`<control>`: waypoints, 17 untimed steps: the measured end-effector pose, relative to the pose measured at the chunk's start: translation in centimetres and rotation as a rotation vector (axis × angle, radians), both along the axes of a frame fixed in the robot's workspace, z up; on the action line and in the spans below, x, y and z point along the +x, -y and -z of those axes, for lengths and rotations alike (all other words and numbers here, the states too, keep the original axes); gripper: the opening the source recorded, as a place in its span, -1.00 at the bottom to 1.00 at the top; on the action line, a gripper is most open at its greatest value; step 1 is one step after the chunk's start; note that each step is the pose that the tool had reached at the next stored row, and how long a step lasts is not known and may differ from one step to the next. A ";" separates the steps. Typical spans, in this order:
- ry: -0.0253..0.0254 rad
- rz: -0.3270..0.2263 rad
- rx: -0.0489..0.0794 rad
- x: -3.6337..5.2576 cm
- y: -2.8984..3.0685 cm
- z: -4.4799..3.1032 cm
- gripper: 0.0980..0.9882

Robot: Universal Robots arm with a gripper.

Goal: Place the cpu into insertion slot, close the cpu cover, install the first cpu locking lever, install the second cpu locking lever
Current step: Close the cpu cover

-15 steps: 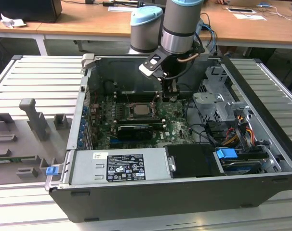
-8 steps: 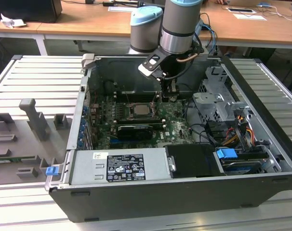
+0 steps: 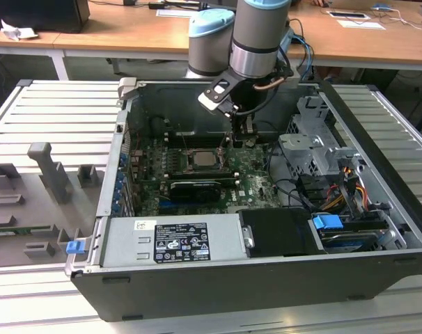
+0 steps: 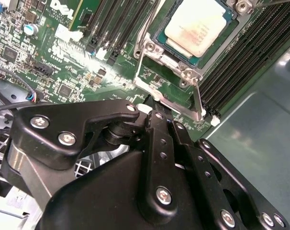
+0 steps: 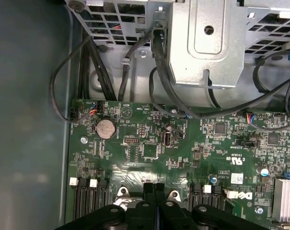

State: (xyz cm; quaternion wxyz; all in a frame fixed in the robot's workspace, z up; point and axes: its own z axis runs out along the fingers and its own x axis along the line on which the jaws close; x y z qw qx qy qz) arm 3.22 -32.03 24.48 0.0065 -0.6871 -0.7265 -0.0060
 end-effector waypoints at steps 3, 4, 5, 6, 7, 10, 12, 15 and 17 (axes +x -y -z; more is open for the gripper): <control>0.0000 0.000 0.000 -0.30 0.00 0.01 -0.98; 0.0000 0.000 0.000 -0.42 0.00 0.01 -0.98; 0.0000 0.000 0.000 -0.49 0.00 0.01 -0.98; 0.0000 0.000 0.000 -0.53 0.00 0.02 -0.98; 0.0000 0.000 0.000 -0.55 0.00 0.02 -0.98; 0.0000 0.000 0.000 -0.66 0.00 0.04 -0.98; 0.0000 0.000 0.000 -0.80 0.00 0.04 -0.98; 0.0000 0.000 0.000 -1.01 0.00 0.06 -0.98; 0.0000 0.000 0.000 -1.07 0.00 0.06 -0.98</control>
